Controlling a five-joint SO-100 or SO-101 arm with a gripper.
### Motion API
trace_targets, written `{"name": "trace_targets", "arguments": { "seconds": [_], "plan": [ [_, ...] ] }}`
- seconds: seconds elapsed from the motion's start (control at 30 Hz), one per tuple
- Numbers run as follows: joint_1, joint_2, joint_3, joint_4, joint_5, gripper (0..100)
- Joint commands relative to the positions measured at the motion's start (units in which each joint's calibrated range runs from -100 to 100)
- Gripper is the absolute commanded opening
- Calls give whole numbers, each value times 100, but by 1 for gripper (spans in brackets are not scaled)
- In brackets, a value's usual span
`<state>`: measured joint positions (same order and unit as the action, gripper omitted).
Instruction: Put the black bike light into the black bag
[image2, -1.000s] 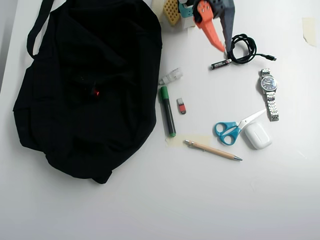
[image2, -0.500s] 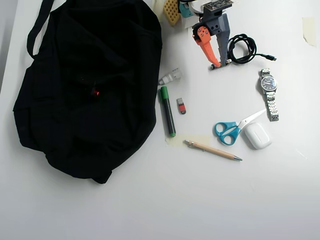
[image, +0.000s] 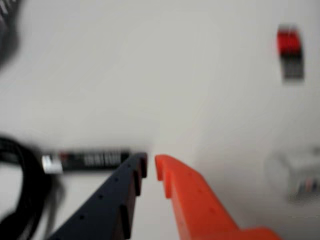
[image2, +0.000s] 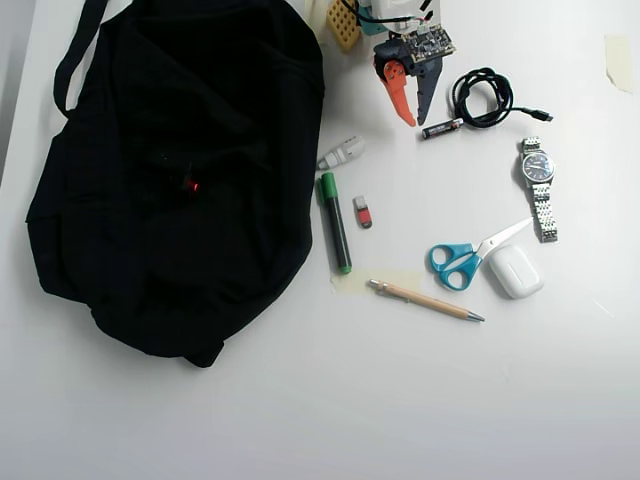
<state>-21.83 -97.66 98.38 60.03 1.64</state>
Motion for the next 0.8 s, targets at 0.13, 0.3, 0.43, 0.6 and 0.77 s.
{"name": "trace_targets", "arguments": {
  "seconds": [0.13,0.3,0.43,0.6,0.77],
  "plan": [
    [456,-92,99,1120,691,2],
    [478,-34,99,1137,733,2],
    [643,-18,99,1128,733,2],
    [650,-59,99,1146,733,2],
    [650,-101,99,1171,728,2]
  ]
}}
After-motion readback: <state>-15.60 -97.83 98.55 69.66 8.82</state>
